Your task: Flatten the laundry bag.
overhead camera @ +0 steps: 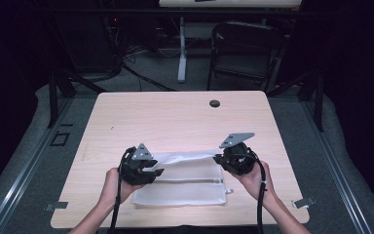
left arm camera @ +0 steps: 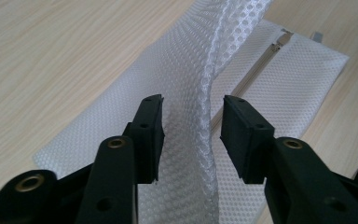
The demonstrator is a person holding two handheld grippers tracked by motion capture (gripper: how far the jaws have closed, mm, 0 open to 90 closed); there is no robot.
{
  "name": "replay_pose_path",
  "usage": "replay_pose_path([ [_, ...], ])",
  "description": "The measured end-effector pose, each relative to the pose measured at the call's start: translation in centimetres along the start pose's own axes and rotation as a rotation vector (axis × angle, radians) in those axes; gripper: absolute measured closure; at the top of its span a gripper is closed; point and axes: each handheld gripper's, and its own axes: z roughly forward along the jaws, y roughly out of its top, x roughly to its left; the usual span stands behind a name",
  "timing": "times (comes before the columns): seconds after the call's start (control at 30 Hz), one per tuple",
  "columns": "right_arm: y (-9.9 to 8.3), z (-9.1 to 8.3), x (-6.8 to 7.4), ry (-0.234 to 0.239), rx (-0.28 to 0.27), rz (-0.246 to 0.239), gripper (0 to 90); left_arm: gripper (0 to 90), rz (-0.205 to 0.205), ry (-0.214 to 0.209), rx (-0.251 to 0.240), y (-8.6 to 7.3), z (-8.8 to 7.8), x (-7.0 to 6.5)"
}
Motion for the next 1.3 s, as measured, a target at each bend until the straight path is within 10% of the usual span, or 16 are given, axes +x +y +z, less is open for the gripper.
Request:
replay_pose_path([
  [0.3,1.0,0.1,-0.8,-0.011,0.008,0.006,88.3,57.9,-0.017,0.036,0.015,-1.2,-1.0,0.9],
  [0.7,2.1,0.7,-1.6,-0.02,0.019,0.003,88.1,84.4,-0.002,0.063,-0.019,-0.4,-1.7,1.4],
  [1.3,2.4,1.8,-2.8,-0.035,0.033,0.02,87.5,87.5,-0.011,0.071,-0.029,1.5,-1.5,3.0],
])
